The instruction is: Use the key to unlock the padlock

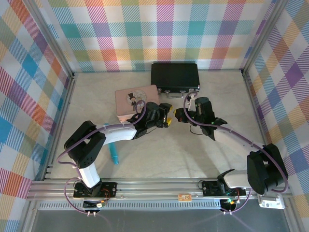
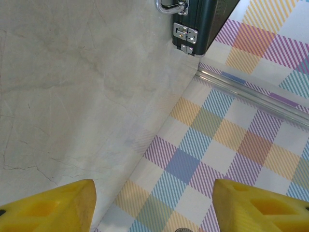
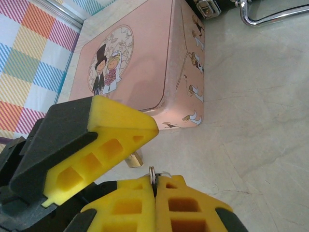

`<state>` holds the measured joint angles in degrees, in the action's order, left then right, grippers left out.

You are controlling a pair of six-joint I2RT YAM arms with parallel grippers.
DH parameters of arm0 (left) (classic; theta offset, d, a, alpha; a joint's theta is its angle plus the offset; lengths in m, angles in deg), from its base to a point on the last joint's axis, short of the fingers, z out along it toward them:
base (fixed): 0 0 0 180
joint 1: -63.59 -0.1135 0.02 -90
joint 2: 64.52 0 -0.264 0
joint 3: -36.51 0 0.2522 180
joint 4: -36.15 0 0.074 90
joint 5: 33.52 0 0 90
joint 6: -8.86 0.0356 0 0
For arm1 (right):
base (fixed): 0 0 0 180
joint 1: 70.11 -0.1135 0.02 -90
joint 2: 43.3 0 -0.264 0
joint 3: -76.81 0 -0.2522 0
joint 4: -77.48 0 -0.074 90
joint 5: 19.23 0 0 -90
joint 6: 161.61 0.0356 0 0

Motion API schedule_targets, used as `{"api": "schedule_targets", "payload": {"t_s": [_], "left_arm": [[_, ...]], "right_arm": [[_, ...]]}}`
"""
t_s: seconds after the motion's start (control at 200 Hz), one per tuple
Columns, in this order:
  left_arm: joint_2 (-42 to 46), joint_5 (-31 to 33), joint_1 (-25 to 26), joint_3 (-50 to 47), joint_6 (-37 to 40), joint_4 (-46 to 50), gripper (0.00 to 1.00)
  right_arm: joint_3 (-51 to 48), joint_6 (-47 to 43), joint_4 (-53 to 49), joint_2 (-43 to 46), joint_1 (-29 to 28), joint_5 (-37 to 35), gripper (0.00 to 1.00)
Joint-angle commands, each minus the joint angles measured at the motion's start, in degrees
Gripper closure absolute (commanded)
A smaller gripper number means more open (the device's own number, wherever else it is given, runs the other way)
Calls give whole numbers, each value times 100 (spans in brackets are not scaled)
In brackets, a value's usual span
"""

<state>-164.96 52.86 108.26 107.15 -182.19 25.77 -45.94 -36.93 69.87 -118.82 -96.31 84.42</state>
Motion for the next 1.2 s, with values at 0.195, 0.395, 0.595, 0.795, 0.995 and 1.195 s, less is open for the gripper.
{"api": "schedule_targets", "payload": {"t_s": [0.195, 0.395, 0.595, 0.795, 0.995, 1.195], "left_arm": [[-154, -113, 96, 190, -650, -348, 32], [-135, -65, 112, 149, -679, -364, 34], [-122, -7, 109, 87, -679, -381, 47], [-98, 58, 106, 52, -657, -319, 61], [-115, 80, 112, 50, -636, -320, 81], [-100, 107, 110, 48, -600, -230, 89]], "right_arm": [[-120, 162, 488, 58, -35, 252, 100], [-176, 160, 489, 54, -52, 252, 100], [-204, 181, 508, 125, -54, 269, 100], [-217, 170, 483, 201, -52, 270, 100], [-222, 184, 475, 249, -52, 313, 100], [-224, 179, 456, 291, -52, 330, 100]]}}
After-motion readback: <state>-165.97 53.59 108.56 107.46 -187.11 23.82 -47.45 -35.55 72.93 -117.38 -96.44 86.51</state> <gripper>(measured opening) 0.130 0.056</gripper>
